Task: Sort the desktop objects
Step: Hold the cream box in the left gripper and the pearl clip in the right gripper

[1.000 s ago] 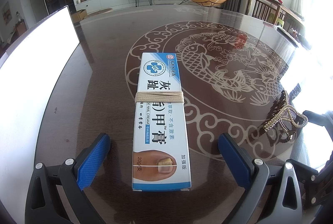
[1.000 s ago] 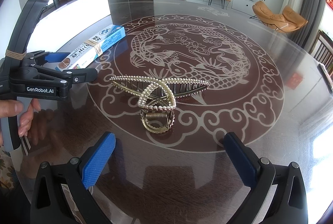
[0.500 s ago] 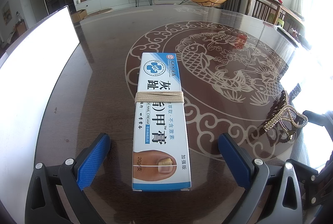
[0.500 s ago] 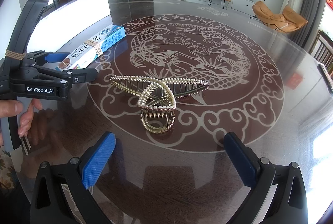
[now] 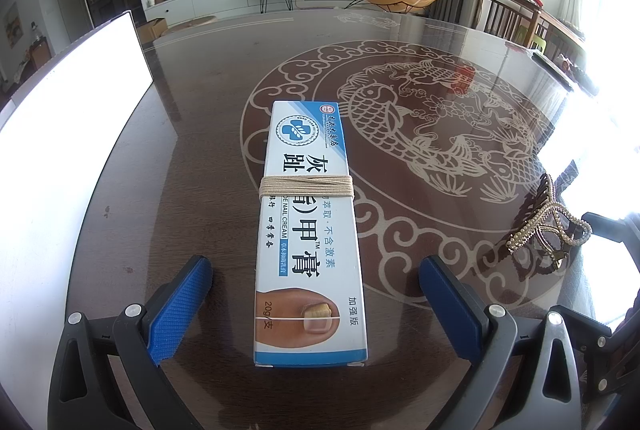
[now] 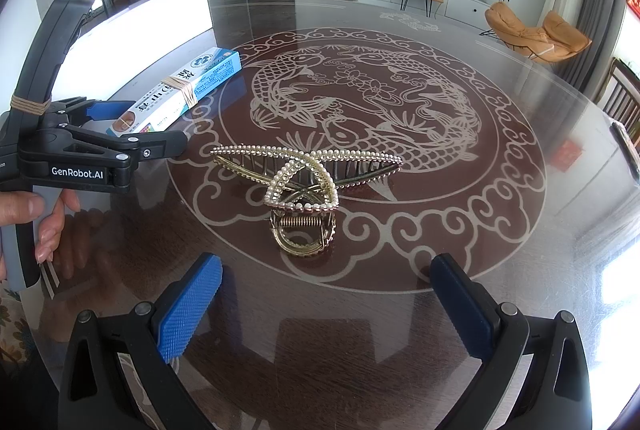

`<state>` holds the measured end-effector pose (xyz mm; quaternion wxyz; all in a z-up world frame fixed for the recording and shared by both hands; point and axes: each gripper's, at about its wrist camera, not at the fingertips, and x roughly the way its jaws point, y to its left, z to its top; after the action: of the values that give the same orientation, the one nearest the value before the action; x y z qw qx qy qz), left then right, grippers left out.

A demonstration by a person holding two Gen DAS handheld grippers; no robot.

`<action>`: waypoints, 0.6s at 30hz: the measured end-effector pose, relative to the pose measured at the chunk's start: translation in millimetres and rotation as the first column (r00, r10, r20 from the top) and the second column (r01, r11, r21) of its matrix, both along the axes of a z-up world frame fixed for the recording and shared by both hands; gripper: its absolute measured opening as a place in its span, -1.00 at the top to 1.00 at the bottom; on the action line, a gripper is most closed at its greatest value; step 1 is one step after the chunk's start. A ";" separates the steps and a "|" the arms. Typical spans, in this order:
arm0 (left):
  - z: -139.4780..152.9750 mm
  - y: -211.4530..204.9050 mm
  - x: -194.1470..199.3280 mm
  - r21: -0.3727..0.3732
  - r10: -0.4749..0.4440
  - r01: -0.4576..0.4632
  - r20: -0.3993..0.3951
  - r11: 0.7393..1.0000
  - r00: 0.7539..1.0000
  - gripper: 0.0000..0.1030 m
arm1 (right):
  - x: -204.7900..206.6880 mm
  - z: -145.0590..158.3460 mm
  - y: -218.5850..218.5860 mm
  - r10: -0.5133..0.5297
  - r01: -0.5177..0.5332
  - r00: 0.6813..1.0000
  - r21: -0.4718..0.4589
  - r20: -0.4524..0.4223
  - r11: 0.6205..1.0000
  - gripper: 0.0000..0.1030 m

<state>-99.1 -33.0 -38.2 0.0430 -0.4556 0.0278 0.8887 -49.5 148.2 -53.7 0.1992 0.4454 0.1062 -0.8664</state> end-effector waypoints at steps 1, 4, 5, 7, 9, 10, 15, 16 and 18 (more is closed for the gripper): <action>0.0 0.0 0.0 0.000 0.000 0.000 0.000 1.000 1.000 -1.00 | 0.0 0.0 0.0 0.000 0.000 1.000 0.000 0.000 1.000 -1.00; 0.0 -0.1 0.0 0.000 0.000 0.000 0.000 1.000 1.000 -1.00 | 0.0 0.0 0.0 0.000 0.000 1.000 0.000 0.000 1.000 -1.00; -0.1 -0.2 0.0 0.000 0.000 0.000 0.000 1.000 1.000 -1.00 | 0.0 0.0 0.0 0.000 0.000 1.000 0.000 0.000 1.000 -1.00; -0.1 -0.1 0.0 0.000 0.000 0.000 0.000 1.000 1.000 -1.00 | 0.0 0.0 0.0 0.000 0.000 1.000 0.000 0.000 1.000 -1.00; 0.1 -1.3 0.6 0.007 -0.009 0.009 0.002 1.000 1.000 -1.00 | 0.0 0.0 0.0 0.000 0.000 1.000 0.000 0.000 1.000 -1.00; -0.3 -0.1 2.6 0.007 -0.017 0.017 0.004 1.000 1.000 -1.00 | 0.0 0.0 -0.1 0.000 0.000 1.000 0.000 0.000 1.000 -1.00; 2.0 -0.7 4.5 0.000 -0.112 0.112 0.050 0.994 0.992 -1.00 | 0.1 0.0 -0.2 -0.001 0.001 1.000 0.001 -0.001 1.000 -1.00; 2.3 -3.6 6.9 -0.003 -0.116 0.116 0.057 0.993 0.992 -1.00 | 0.0 0.2 -0.1 -0.001 0.001 1.000 0.001 -0.001 1.000 -1.00; 2.9 -11.4 13.2 0.000 -0.114 0.114 0.058 0.993 0.992 -1.00 | 0.1 0.2 0.0 -0.001 0.001 1.000 0.001 -0.001 1.000 -1.00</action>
<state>-85.9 -44.4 -35.2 0.0937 -0.4789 0.0540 0.8712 -49.5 148.2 -53.4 0.1987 0.4451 0.1064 -0.8666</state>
